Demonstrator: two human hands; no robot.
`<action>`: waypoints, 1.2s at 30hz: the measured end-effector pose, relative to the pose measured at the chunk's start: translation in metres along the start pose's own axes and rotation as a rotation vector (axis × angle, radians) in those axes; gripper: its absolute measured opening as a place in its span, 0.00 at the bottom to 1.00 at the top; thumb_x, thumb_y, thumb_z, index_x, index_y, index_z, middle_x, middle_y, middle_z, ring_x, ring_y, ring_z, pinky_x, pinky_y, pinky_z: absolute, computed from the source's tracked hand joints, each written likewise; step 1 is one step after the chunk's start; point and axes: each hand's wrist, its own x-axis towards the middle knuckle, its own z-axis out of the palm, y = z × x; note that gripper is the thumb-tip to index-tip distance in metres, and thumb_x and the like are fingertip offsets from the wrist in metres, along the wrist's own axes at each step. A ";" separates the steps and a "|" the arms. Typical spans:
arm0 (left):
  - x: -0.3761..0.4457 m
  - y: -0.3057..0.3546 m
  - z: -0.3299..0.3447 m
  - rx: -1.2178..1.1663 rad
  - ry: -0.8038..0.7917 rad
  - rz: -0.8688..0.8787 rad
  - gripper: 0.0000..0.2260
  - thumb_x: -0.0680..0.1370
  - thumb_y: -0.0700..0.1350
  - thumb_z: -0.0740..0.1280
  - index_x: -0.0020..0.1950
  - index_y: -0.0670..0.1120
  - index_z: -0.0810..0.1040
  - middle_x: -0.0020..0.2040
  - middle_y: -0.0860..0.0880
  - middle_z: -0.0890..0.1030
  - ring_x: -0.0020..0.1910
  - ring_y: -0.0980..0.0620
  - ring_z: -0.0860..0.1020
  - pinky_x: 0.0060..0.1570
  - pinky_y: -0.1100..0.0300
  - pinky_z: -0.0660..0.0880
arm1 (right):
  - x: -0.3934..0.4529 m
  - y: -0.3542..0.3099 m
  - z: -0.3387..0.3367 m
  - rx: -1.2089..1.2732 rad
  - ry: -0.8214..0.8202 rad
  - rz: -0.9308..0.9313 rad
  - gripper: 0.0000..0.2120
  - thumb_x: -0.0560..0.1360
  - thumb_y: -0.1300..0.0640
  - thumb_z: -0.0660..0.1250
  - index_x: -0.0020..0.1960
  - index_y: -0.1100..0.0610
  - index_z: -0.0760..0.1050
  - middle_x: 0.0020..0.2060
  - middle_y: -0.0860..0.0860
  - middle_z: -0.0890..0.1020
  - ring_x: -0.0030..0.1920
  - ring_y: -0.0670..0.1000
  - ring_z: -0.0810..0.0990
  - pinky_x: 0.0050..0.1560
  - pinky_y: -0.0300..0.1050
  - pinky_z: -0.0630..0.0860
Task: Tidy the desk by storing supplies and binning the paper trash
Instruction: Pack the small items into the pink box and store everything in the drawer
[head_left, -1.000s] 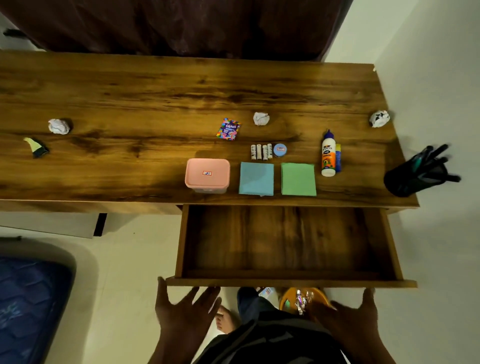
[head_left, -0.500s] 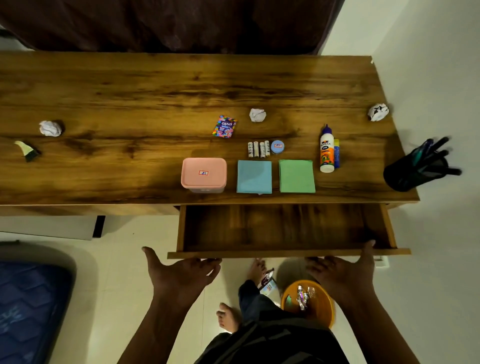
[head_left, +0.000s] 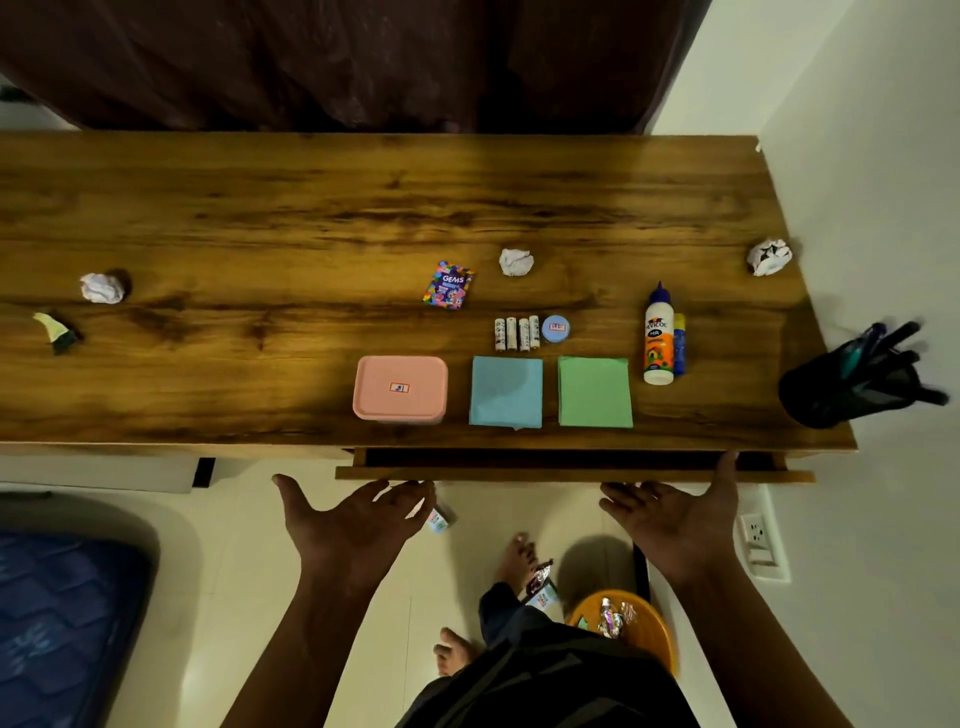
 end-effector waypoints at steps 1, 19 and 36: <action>0.002 0.000 0.004 -0.003 -0.002 0.006 0.54 0.67 0.80 0.62 0.72 0.35 0.65 0.70 0.25 0.70 0.72 0.23 0.67 0.72 0.27 0.60 | 0.003 -0.003 0.002 0.003 -0.002 0.001 0.64 0.63 0.23 0.65 0.81 0.64 0.47 0.77 0.68 0.61 0.77 0.70 0.59 0.78 0.67 0.53; 0.022 -0.001 0.036 -0.063 0.006 0.053 0.60 0.65 0.80 0.64 0.79 0.36 0.57 0.70 0.27 0.71 0.71 0.21 0.67 0.73 0.28 0.60 | 0.021 -0.024 0.017 -0.001 -0.181 0.041 0.55 0.63 0.19 0.65 0.75 0.58 0.67 0.68 0.64 0.77 0.70 0.67 0.72 0.75 0.67 0.60; 0.021 0.020 0.025 0.221 0.141 -0.036 0.46 0.73 0.71 0.67 0.79 0.40 0.63 0.73 0.32 0.72 0.71 0.30 0.73 0.74 0.33 0.64 | -0.007 0.004 0.022 -0.519 0.047 -0.201 0.24 0.82 0.44 0.63 0.75 0.39 0.61 0.77 0.61 0.65 0.76 0.64 0.64 0.68 0.63 0.69</action>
